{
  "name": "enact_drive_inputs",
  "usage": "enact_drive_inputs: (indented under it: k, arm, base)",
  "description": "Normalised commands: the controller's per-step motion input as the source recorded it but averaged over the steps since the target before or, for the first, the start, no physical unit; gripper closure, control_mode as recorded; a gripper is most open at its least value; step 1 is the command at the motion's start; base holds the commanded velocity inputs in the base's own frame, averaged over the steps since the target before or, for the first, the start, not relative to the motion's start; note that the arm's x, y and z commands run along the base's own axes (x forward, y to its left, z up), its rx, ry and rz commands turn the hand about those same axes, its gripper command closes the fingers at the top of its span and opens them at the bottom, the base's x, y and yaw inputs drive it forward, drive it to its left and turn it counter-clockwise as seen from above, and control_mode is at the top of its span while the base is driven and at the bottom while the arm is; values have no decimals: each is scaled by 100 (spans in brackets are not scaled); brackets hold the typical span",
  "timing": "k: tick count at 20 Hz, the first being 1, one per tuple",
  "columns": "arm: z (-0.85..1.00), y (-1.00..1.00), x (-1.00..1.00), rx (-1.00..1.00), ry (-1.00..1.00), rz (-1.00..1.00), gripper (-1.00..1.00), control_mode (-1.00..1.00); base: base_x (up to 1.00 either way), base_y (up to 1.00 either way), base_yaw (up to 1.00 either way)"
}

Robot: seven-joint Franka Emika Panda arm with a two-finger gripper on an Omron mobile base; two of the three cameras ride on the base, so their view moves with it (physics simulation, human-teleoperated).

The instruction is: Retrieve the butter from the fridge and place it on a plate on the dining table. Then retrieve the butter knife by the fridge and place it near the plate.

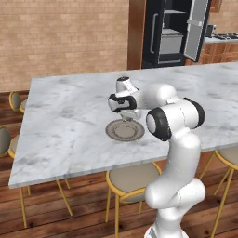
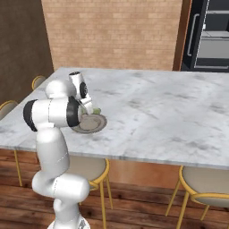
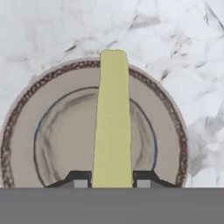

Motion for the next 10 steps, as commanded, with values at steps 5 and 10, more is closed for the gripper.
enact_drive_inputs:
  k: [5,10]
  arm:
    - [-49,13,39,0,0,-13,100,-100]
    - [-55,0,35,0,0,-13,100,-100]
  base:
    - [0,0,0]
    - [0,0,0]
